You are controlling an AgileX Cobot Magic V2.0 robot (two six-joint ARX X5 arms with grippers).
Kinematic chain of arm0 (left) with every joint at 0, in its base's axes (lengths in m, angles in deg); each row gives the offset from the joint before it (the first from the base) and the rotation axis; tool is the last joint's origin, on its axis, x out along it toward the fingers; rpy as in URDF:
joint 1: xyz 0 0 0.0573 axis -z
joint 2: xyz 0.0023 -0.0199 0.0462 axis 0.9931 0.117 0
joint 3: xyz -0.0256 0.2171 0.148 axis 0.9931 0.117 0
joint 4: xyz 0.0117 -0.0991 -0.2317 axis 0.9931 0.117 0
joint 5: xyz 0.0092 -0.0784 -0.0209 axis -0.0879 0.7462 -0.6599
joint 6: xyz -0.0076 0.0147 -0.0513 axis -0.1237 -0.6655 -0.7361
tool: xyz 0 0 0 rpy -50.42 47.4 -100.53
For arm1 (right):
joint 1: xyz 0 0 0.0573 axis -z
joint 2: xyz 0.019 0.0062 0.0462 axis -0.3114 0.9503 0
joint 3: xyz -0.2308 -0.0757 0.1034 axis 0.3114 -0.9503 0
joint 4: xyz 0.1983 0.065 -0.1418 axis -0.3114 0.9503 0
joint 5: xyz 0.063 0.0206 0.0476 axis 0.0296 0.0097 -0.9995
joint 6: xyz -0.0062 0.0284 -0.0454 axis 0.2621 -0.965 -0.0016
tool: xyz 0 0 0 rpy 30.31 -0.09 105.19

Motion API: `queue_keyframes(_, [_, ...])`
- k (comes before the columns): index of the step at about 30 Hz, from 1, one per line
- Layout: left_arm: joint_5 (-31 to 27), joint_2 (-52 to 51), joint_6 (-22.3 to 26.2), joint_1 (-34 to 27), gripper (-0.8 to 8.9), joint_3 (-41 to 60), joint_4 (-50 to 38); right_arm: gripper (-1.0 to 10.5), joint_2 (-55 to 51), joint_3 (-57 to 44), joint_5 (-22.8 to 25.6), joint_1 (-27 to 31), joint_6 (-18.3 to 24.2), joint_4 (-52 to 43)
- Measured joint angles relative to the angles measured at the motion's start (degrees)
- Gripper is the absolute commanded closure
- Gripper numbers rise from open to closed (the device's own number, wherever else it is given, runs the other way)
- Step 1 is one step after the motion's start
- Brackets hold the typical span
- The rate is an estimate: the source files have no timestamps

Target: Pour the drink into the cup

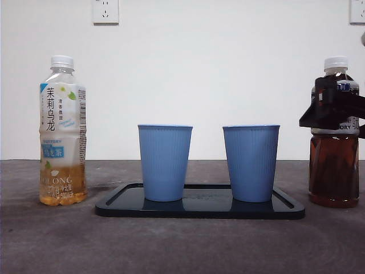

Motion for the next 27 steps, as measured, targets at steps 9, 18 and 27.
queue_keyframes(9, [0.0, 0.02, 0.0, 0.0, 3.48, 0.0, -0.02, 7.5, 1.4, 1.27, 1.55, 0.04, 0.61, -0.04])
queue_keyframes(18, [0.0, 0.02, 0.04, 0.0, 3.48, 0.0, 0.07, 7.6, -0.09, 1.42, 1.14, 0.04, 1.7, 2.32])
queue_keyframes(27, [0.0, 0.02, 1.31, 0.0, 3.48, 0.0, 1.66, 7.6, -11.1, 12.5, 2.89, -1.86, 7.1, 36.44])
